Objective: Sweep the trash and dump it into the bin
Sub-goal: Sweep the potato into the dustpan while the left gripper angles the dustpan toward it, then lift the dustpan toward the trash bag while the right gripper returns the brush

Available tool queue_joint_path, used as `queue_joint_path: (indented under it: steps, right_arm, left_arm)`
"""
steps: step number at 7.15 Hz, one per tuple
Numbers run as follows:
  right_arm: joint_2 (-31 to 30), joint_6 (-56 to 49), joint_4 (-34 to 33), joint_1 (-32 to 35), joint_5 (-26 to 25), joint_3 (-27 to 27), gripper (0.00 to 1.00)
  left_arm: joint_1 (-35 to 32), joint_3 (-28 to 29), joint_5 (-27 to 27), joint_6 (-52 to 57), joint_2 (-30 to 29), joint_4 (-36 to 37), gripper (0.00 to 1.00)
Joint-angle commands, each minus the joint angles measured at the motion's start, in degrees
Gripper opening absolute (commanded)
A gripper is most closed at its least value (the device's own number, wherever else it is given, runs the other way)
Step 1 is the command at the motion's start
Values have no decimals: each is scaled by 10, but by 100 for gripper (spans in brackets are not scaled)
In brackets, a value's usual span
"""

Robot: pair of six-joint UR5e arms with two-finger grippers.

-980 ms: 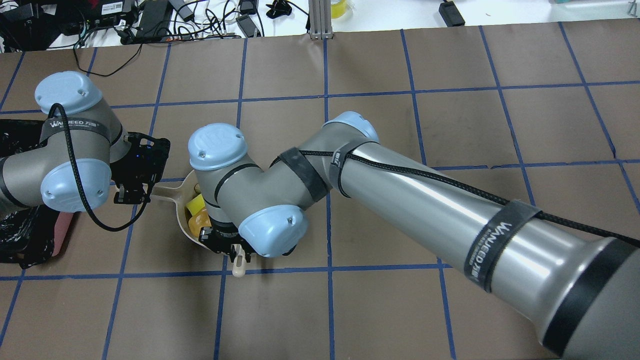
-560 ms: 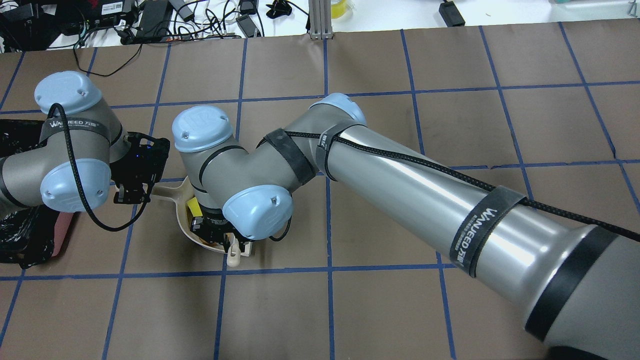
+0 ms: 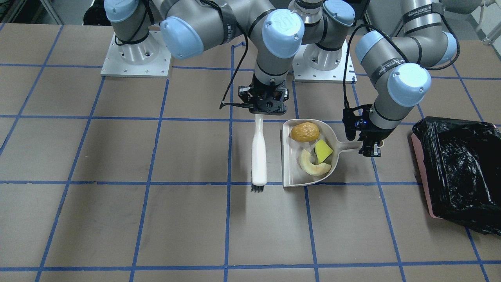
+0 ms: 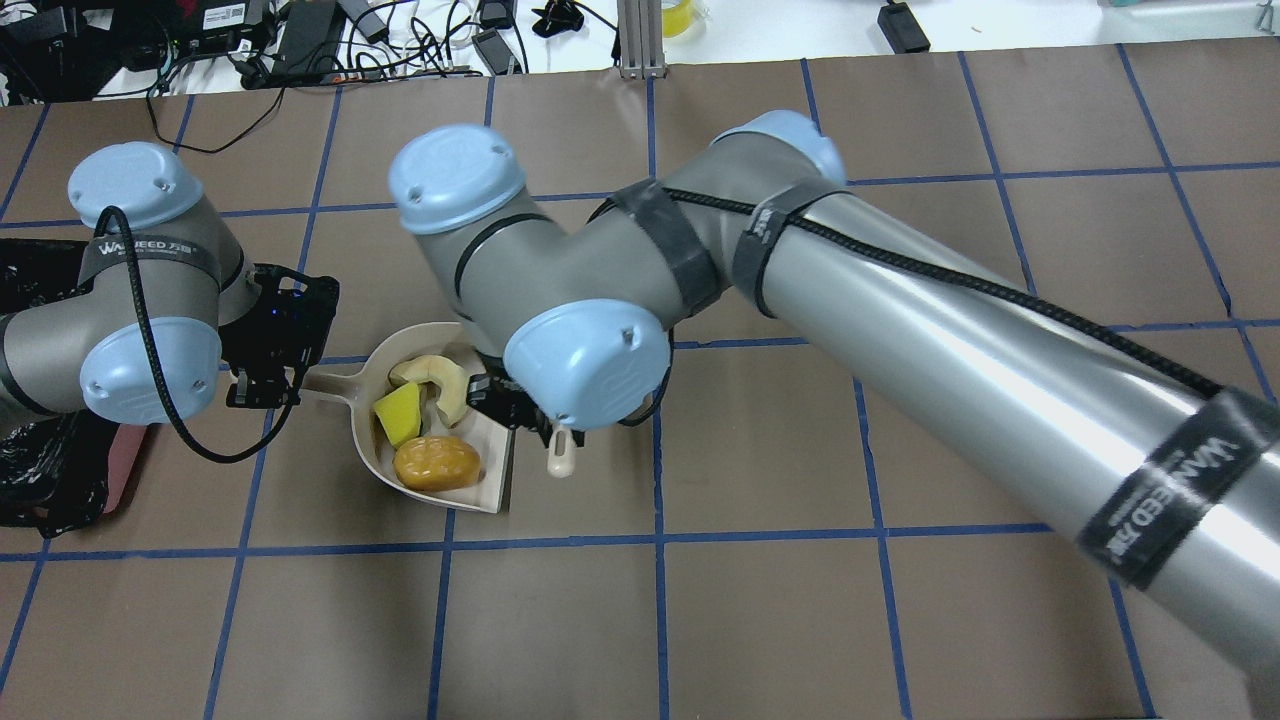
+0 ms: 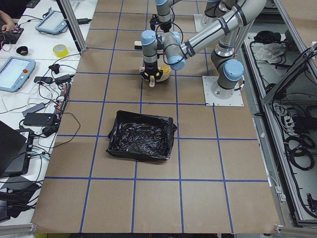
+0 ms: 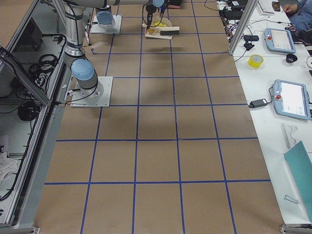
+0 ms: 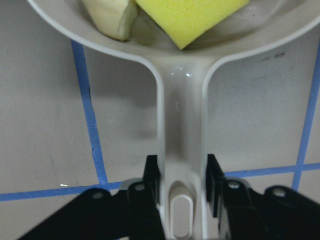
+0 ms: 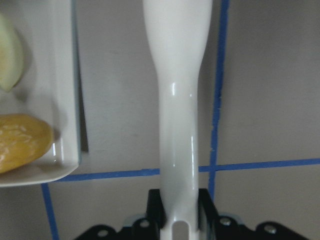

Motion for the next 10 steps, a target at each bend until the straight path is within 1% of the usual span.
queue_joint_path:
  steps: [1,2,3,4,5,6,7,8,9,10]
  right_arm:
    - [-28,-100,9,-122,-26,15,0]
    - [-30,-165,-1,-182,-44,28,0]
    - [-33,-233,2,-244,-46,36,0]
    - [-38,-312,0,-301,-46,43,0]
    - [-38,-383,0,-355,-54,52,0]
    - [-38,-430,-3,-395,-63,76,0]
    - [-38,-453,-62,-412,-91,109,0]
    - [-36,-487,-121,-428,-96,152,0]
    - [-33,-517,-180,-454,-96,186,0]
    - [-33,-555,-203,-486,-96,191,0]
  left_arm:
    - [28,0,-10,4,0,3,0]
    - [61,0,-55,16,0,0,0]
    - [93,1,-98,26,1,-6,0]
    - [124,8,-127,27,6,-13,0]
    - [164,32,-160,28,9,-65,0]
    - [206,74,-181,29,8,-117,0]
    - [234,134,-184,28,7,-183,0]
    - [255,188,-180,28,5,-231,0]
    - [282,226,-173,28,-2,-252,0]
    - [310,240,-151,28,-5,-253,0]
